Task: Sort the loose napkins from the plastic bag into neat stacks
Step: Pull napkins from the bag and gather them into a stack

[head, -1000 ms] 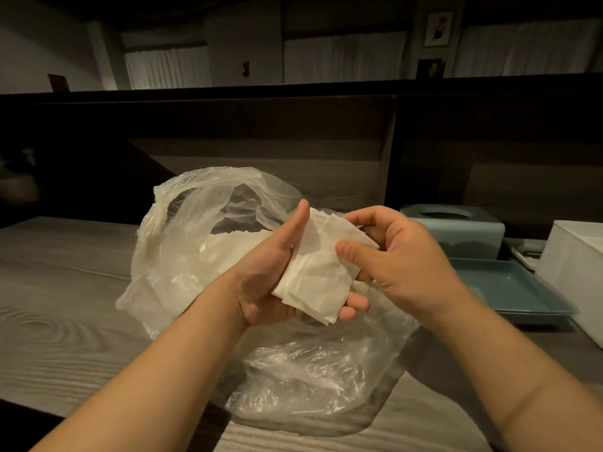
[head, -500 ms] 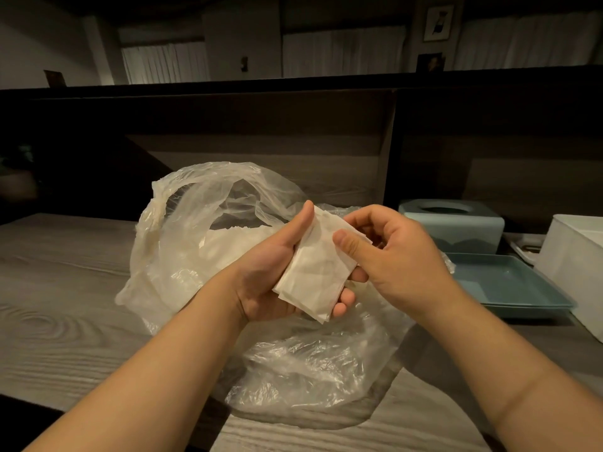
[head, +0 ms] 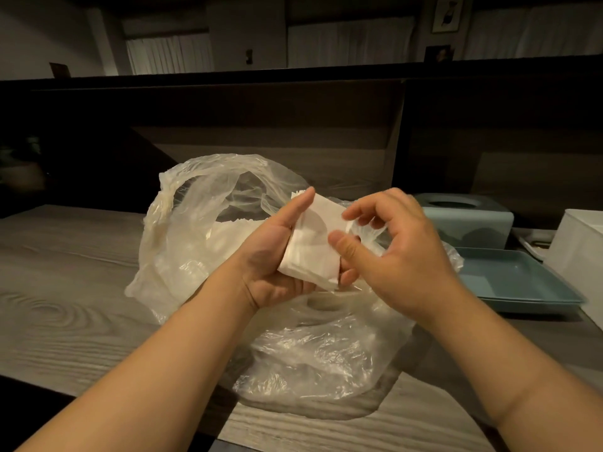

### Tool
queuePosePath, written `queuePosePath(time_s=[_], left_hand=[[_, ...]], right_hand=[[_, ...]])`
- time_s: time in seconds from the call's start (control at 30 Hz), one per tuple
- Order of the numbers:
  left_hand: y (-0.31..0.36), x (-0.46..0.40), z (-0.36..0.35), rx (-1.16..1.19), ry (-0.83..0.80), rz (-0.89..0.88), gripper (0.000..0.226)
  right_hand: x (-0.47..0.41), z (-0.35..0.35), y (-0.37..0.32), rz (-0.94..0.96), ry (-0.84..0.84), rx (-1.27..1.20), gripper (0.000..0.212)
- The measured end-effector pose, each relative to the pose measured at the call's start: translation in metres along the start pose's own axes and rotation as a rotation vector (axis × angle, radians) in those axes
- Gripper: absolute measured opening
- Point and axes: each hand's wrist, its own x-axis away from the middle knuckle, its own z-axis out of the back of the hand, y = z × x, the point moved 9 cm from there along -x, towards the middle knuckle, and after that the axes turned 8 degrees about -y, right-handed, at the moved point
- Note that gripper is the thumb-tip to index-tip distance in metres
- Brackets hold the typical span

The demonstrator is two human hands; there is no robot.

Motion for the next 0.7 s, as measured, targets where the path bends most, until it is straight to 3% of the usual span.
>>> queuePosePath(time_s=[0.17,0.37,0.7], left_hand=[[0.003,0.002,0.002,0.041,0.082,-0.024,0.06],[0.003,0.004,0.009,0.009,0.159,-0.001,0.063],[0.004,0.003,0.008,0.013,0.146,-0.015,0.055]], right_hand=[[0.007,-0.025,-0.02,0.192,-0.155,0.205,0.038],[0.005,-0.021,-0.02,0.21,-0.068,0.186,0.012],[0.008,-0.024,-0.024,0.245,-0.071,0.22,0.013]])
